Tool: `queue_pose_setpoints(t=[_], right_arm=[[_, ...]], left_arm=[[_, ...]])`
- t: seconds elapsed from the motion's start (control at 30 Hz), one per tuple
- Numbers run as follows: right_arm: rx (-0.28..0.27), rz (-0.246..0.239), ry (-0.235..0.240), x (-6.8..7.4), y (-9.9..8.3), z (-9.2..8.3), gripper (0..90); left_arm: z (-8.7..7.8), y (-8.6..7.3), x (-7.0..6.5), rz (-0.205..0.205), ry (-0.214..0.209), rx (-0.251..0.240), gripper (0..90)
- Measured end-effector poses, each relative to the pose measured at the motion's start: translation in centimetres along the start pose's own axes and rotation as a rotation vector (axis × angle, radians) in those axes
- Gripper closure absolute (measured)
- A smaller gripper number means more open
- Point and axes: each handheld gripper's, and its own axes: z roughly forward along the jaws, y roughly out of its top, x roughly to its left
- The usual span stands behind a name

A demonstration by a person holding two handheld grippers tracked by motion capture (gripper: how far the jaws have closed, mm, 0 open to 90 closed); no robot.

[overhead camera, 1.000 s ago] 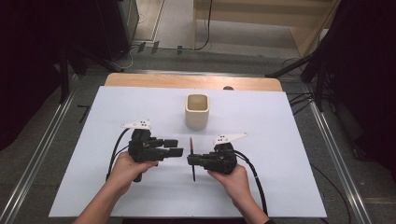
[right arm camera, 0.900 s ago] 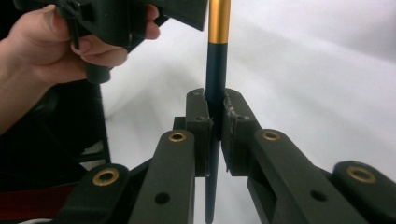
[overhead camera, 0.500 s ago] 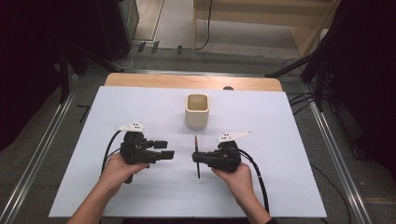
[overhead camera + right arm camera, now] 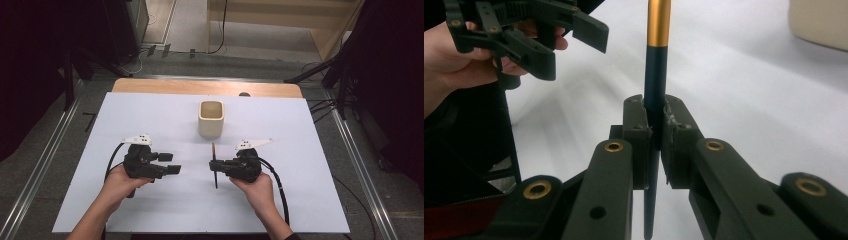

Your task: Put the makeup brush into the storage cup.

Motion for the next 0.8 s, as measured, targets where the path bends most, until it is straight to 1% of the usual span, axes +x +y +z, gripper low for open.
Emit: queue_pose_setpoints(t=[0.13, 0.17, 0.2, 0.23, 0.3, 0.37, 0.53, 0.6, 0.67, 0.7, 0.8], right_arm=[[0.002, -0.007, -0.012, -0.1, 0.2, -0.2, 83.4], [0.002, -0.007, -0.016, 0.0, 0.2, -0.2, 83.4], [0.003, -0.008, -0.021, 0.0, 0.3, -0.3, 83.4], [0.002, -0.009, -0.022, 0.0, 0.4, -0.3, 83.5], [0.001, -0.013, -0.027, 0.0, 0.5, -0.4, 83.4], [0.002, -0.012, -0.03, -0.1, 0.6, -0.5, 83.5], [-0.002, -0.015, -0.039, -0.2, 0.8, -0.7, 83.4], [-0.002, -0.016, -0.043, -0.3, 0.9, -0.7, 83.4], [-0.003, -0.017, -0.045, -0.3, 1.0, -0.8, 83.4], [-0.004, -0.02, -0.045, -0.4, 1.1, -0.8, 83.5], [-0.005, -0.019, -0.049, -0.4, 1.1, -0.8, 83.4]], left_arm=[[-0.3, -0.4, 0.0, 0.026, 0.024, 0.018, 32.1], [-0.4, -0.5, 0.1, 0.041, 0.034, 0.028, 32.0], [-0.5, -0.6, 0.0, 0.044, 0.039, 0.029, 31.7], [-0.6, -0.7, 0.1, 0.057, 0.045, 0.035, 31.2], [-0.7, -0.9, 0.1, 0.065, 0.051, 0.04, 31.0], [-0.8, -1.0, 0.1, 0.069, 0.057, 0.038, 30.7], [-1.2, -1.3, 0.1, 0.104, 0.081, 0.046, 29.6], [-1.3, -1.4, 0.0, 0.112, 0.092, 0.044, 29.3], [-1.4, -1.6, 0.0, 0.128, 0.101, 0.05, 29.2], [-1.5, -1.6, 0.0, 0.138, 0.113, 0.054, 29.0], [-1.5, -1.9, -0.1, 0.179, 0.135, 0.082, 28.6]])
